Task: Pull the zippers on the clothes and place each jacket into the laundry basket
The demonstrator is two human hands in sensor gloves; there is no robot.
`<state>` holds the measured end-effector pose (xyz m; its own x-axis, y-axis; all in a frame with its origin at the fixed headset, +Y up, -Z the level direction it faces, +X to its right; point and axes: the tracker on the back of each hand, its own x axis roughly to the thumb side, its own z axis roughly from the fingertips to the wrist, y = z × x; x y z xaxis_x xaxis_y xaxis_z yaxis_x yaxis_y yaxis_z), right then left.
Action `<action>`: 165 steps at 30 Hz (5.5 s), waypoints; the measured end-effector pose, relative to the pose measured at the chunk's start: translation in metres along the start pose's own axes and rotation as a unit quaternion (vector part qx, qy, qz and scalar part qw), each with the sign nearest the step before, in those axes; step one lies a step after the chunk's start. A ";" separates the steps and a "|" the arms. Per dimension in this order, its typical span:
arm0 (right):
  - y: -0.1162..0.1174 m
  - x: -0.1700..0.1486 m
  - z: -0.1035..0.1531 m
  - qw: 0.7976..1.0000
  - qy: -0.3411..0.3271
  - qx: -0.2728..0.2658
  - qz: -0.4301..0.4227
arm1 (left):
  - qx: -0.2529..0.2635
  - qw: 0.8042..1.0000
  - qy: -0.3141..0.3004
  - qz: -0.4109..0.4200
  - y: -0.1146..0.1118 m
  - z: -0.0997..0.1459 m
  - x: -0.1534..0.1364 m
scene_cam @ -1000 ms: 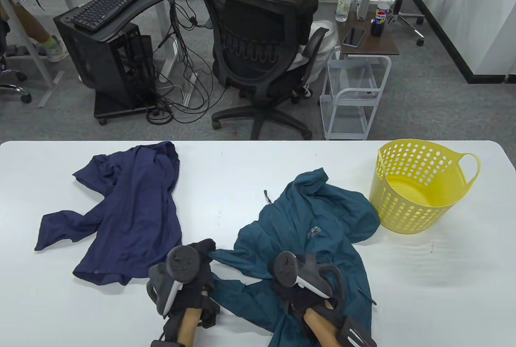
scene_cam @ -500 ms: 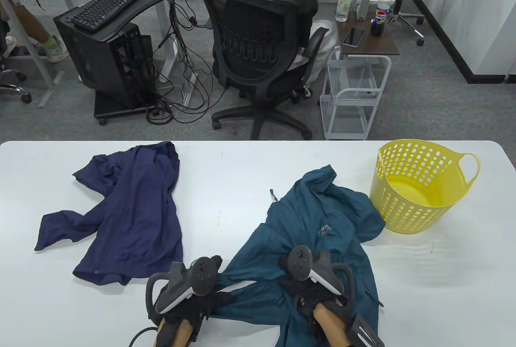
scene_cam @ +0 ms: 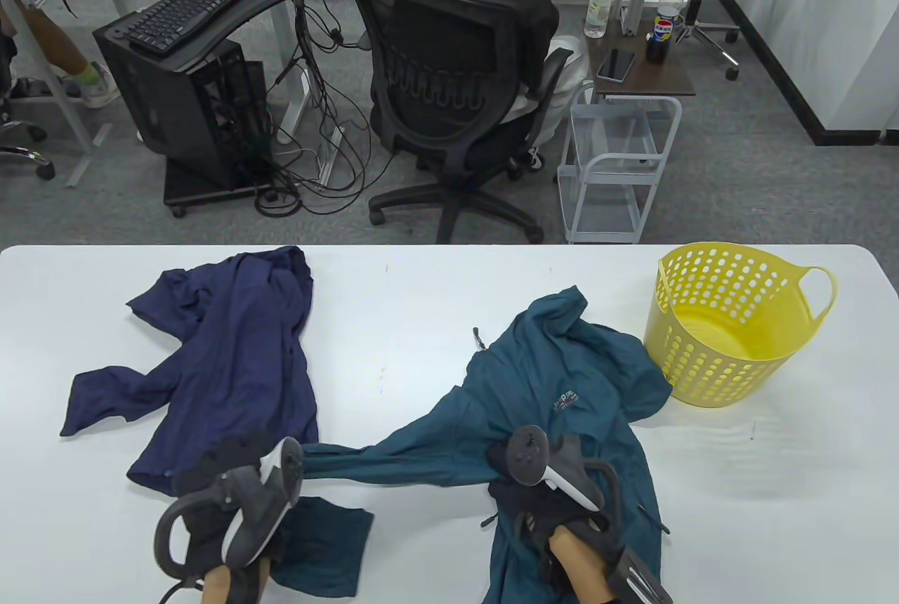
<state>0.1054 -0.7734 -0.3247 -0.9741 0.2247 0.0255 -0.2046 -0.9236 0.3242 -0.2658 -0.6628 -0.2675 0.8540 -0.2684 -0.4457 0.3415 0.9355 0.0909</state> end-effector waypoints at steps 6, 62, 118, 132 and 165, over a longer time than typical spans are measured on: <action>0.000 -0.001 0.000 1.000 0.001 0.001 0.000 | -0.048 0.995 0.074 -0.046 -0.023 -0.016 -0.058; -0.030 -0.033 0.038 0.977 -0.145 -0.039 -0.155 | -0.135 0.914 -0.355 0.144 -0.009 0.079 0.234; -0.053 -0.084 0.036 0.965 0.012 -0.069 -0.252 | -0.113 0.837 -0.106 0.525 -0.004 0.051 0.189; -0.054 -0.083 0.013 0.876 -0.114 -0.061 -0.465 | -0.140 0.851 -0.228 0.453 0.002 0.055 0.194; -0.073 -0.091 0.060 0.942 -0.129 -0.011 -0.310 | 0.128 0.919 -0.272 0.254 0.060 0.091 0.262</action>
<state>0.2144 -0.7083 -0.2942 -0.6120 0.7880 0.0677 -0.7309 -0.5962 0.3323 0.0137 -0.6978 -0.2977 0.9751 0.0481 0.2167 -0.1341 0.9056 0.4023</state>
